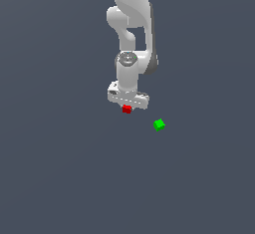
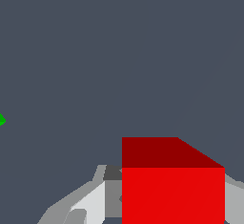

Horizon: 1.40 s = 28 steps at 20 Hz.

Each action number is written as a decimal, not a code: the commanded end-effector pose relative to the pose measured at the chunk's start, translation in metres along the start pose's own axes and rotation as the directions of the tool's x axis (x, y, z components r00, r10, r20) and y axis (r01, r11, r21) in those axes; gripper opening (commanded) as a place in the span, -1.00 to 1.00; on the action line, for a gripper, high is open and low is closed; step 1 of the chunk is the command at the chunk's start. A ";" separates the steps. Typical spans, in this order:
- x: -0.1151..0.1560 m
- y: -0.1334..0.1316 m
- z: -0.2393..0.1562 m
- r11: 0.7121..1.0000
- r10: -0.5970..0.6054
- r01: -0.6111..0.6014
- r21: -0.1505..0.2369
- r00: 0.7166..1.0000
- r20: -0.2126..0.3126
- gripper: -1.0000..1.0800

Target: Stack the red cube on top of the green cube.

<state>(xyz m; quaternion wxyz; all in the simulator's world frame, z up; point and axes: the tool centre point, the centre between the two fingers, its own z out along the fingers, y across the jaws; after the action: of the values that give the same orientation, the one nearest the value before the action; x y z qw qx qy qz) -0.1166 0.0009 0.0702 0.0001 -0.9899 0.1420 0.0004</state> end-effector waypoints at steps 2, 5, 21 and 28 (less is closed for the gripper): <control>0.000 0.000 -0.021 1.000 0.000 0.000 0.000 1.000 -0.001 -1.00; 0.000 0.000 -0.035 1.000 0.000 0.000 0.000 1.000 -0.001 -1.00; 0.003 -0.018 -0.043 1.000 0.000 0.000 0.001 1.000 -0.001 -1.00; 0.009 -0.070 -0.026 1.000 0.000 0.000 0.001 1.000 -0.001 -1.00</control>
<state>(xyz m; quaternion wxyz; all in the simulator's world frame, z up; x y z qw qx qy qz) -0.0931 0.0529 0.1001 0.0004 -0.9898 0.1424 0.0002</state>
